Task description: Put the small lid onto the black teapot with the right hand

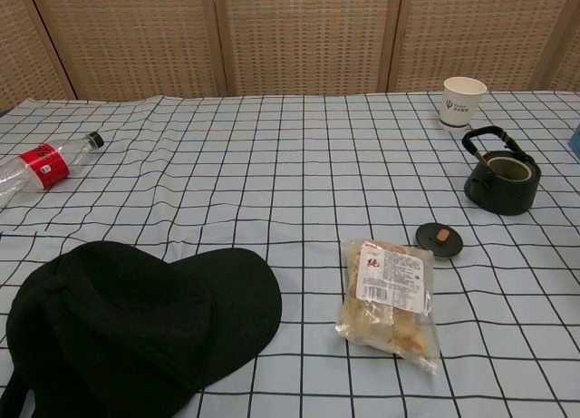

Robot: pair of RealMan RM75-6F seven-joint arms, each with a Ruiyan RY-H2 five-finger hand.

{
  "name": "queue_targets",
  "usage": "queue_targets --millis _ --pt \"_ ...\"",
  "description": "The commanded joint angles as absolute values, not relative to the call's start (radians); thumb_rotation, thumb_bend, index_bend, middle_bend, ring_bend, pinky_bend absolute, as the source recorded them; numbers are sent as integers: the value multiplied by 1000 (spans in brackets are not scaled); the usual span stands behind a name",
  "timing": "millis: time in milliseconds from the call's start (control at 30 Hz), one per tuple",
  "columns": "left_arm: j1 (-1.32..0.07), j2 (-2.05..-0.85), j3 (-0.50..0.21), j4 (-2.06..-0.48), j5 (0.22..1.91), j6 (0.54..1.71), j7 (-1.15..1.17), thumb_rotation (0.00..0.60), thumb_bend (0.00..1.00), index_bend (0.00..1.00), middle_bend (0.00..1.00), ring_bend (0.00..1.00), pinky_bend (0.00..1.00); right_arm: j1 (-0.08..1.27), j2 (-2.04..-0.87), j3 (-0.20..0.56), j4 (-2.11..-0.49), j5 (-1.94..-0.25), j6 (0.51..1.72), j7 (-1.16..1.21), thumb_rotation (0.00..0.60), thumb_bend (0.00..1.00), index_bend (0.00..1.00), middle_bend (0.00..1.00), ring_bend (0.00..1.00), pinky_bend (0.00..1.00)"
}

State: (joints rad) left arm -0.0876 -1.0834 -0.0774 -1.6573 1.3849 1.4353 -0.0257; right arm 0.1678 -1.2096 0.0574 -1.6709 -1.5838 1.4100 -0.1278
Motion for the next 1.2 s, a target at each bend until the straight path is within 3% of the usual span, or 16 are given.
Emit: queue_targets --millis 33,333,733,1200 --pt "-88 -1084 -76 -1658 1386 1435 -22 600 26 0 0 0 0 223 -1222 79 -1698 -1580 1342 -165 600 284 52 0 0 0" --pt "-87 -1083 -75 -1659 1388 1434 -30 600 27 0 0 0 0 353 -1327 135 -1715 -1481 1161 -317 600 320 227 0 0 0" --pt "-96 -1079 -75 -1651 1384 1412 -53 600 26 0 0 0 0 472 -1487 189 -1615 -1290 1034 -495 600 364 291 0 0 0" --pt "-102 -1079 -80 -1647 1368 1399 -58 600 26 0 0 0 0 534 -1550 176 -1505 -1148 968 -592 600 366 305 0 0 0"
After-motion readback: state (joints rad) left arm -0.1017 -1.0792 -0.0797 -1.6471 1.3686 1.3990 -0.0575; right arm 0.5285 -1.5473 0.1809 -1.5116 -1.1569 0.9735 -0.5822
